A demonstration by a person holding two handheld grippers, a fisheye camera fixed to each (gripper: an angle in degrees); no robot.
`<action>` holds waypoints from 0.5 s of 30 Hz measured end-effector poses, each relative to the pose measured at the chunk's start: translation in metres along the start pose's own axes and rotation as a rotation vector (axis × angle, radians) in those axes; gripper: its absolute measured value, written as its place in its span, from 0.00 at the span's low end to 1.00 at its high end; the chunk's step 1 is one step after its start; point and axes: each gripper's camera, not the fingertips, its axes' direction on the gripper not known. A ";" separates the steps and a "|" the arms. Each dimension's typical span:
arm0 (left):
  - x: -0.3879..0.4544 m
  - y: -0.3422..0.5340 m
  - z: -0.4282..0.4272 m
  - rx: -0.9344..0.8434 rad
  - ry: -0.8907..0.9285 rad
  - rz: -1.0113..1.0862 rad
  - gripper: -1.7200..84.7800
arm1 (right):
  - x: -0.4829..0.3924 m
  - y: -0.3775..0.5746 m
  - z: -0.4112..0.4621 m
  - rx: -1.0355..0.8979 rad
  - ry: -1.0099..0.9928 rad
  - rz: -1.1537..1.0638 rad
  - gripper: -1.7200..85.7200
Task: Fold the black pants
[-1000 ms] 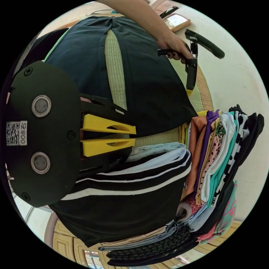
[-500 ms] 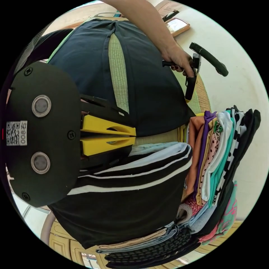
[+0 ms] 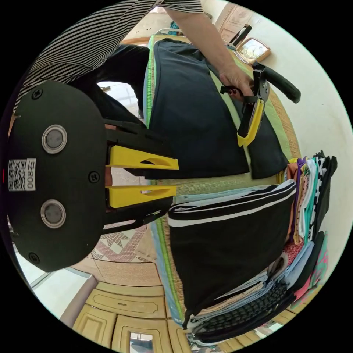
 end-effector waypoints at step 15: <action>0.021 0.023 0.044 -0.062 -0.077 -0.023 0.04 | 0.016 -0.009 0.004 -0.066 -0.049 0.039 0.03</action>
